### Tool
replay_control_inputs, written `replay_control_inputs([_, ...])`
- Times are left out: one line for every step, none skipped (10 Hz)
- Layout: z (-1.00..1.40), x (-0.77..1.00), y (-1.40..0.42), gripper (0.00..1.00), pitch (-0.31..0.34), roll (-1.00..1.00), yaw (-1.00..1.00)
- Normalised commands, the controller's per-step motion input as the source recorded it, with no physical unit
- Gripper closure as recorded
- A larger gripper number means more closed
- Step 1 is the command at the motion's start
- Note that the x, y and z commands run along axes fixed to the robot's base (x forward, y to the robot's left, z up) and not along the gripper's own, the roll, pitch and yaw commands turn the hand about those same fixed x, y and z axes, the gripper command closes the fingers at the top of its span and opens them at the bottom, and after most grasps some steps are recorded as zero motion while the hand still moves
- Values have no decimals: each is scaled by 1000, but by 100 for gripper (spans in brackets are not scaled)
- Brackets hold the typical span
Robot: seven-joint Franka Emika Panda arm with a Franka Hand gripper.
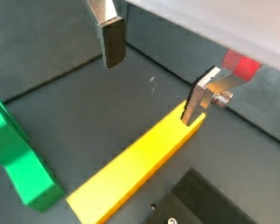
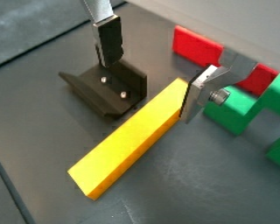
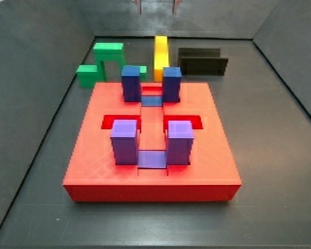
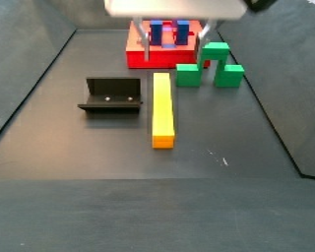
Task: Pick up the yellow object. Move up. Move to above the board. Insert the yellow object.
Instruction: Pick up the yellow object.
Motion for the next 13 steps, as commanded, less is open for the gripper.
replay_control_inputs([-660, 169, -51, 0, -204, -17, 0])
replay_control_inputs([-631, 149, -77, 0, -221, -26, 0])
replay_control_inputs([-654, 34, -29, 0, -247, -46, -11])
replay_control_inputs([-600, 0, 0, 0, -236, -56, -14])
replay_control_inputs([-540, 0, 0, 0, -229, -79, 0])
replay_control_inputs([-523, 0, 0, 0, -274, -130, -26])
replay_control_inputs([-500, 3, 0, 0, -273, -143, -20])
replay_control_inputs([-426, 11, 0, 0, -237, -149, -11])
replay_control_inputs([-366, 11, 0, 0, -220, -140, -9])
replay_control_inputs([-246, 0, 0, 0, -186, -137, -20])
replay_control_inputs([-74, 0, 0, 0, -91, -76, 0])
replay_control_inputs([-117, 0, 0, 0, -97, -79, 0])
replay_control_inputs([0, 3, 0, 0, -51, -66, 0])
